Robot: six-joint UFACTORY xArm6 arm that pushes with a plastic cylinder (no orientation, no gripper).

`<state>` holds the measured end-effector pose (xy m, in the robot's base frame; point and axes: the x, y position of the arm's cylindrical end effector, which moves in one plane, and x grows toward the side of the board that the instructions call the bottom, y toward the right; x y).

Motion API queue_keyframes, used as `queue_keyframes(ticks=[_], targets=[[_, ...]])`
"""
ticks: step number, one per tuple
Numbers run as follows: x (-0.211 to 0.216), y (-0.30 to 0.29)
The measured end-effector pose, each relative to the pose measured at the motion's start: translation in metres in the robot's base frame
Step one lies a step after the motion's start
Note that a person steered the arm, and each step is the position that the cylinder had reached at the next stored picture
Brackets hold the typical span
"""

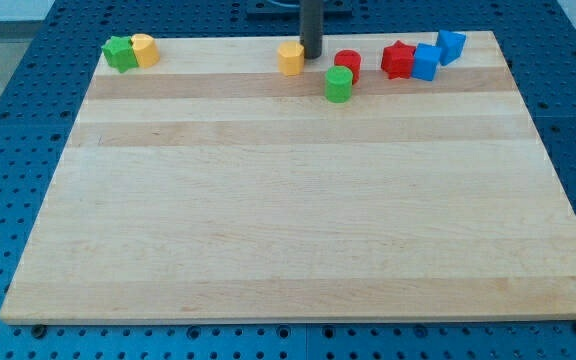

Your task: Move yellow hexagon to the bottom of green star

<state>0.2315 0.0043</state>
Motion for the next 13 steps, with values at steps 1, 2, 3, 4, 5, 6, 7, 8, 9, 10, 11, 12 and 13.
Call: queue_keyframes(ticks=[1, 2, 3, 4, 5, 6, 7, 8, 9, 10, 11, 12, 13], targets=[[0.020, -0.018], [0.041, -0.019], [0.042, -0.051], [0.046, -0.096], [0.065, -0.111], [0.096, -0.098], [0.080, -0.111], [0.060, -0.131], [0.058, -0.163], [0.070, -0.161], [0.081, -0.175], [0.081, -0.214], [0.079, -0.246]])
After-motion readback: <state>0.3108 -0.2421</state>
